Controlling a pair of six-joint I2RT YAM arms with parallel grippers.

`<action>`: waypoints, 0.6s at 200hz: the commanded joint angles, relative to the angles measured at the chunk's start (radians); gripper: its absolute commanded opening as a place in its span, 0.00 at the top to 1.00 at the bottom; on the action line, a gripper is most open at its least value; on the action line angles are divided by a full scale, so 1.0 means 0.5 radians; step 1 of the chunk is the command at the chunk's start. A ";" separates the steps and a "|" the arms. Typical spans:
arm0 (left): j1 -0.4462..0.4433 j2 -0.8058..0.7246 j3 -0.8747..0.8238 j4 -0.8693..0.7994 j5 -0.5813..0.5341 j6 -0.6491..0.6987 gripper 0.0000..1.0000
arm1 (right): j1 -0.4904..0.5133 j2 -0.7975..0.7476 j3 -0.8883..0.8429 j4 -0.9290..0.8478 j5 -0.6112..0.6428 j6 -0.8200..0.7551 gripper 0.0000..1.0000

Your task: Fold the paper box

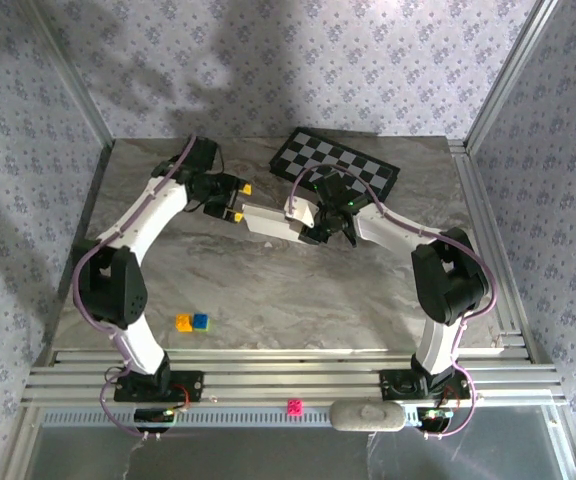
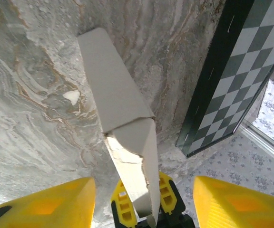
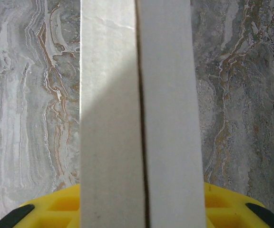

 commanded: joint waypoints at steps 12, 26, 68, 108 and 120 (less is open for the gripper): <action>-0.069 0.254 0.356 -0.603 -0.055 -0.201 0.42 | 0.008 0.038 0.046 -0.029 -0.022 0.024 0.62; -0.083 0.371 0.485 -0.783 -0.006 -0.188 0.42 | 0.008 0.035 0.041 -0.029 -0.021 0.022 0.62; -0.120 0.552 0.629 -0.888 -0.037 -0.209 0.41 | 0.008 0.036 0.043 -0.025 -0.022 0.028 0.62; -0.129 0.664 0.689 -0.909 -0.055 -0.210 0.40 | 0.008 0.038 0.044 -0.024 -0.025 0.027 0.62; -0.134 0.680 0.678 -0.845 -0.057 -0.224 0.40 | 0.008 0.041 0.044 -0.025 -0.025 0.025 0.62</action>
